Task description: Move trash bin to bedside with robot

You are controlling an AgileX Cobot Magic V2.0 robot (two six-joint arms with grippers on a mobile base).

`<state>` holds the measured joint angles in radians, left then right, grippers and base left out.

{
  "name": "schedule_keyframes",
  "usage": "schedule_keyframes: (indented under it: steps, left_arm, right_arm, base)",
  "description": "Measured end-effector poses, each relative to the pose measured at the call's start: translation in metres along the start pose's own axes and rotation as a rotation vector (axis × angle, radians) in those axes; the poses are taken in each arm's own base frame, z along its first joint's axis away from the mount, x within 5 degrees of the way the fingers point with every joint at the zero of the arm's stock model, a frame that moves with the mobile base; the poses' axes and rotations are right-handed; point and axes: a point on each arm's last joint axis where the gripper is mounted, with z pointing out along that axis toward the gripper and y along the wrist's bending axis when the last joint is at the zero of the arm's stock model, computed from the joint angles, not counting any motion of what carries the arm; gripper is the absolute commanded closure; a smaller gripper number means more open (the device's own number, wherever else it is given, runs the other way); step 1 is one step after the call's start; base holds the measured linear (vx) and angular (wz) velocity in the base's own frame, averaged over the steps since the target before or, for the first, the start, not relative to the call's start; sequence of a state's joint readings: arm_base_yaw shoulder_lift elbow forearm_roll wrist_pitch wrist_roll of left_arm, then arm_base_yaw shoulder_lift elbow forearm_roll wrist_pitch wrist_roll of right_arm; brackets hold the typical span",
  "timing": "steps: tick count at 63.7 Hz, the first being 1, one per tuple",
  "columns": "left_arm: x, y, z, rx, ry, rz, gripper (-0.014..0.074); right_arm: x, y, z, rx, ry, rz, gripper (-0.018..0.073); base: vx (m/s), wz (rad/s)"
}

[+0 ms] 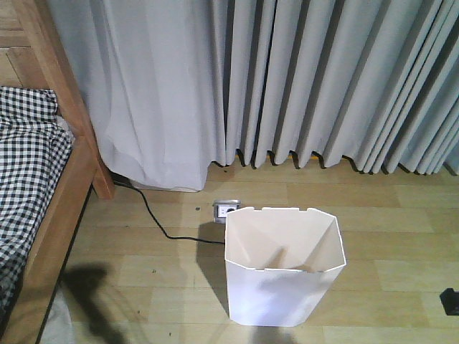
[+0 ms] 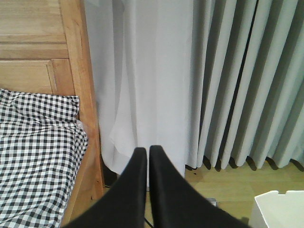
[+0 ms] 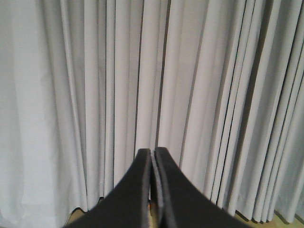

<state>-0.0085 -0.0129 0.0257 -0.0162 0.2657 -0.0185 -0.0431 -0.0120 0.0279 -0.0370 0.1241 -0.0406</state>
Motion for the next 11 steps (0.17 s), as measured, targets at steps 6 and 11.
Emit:
schedule_keyframes:
  steps: [6, 11]
  left_arm:
    - [0.0000, 0.0000, 0.0000, 0.000, 0.000, 0.000, 0.0602]
    - [0.0000, 0.0000, 0.0000, 0.000, 0.000, 0.000, 0.0602]
  right_arm:
    - [0.0000, 0.0000, 0.0000, 0.000, 0.000, 0.000, 0.0568]
    - [0.0001, 0.0000, 0.0000, 0.000, 0.001, 0.001, 0.0568]
  base:
    - [0.00, 0.00]
    - [0.00, 0.00]
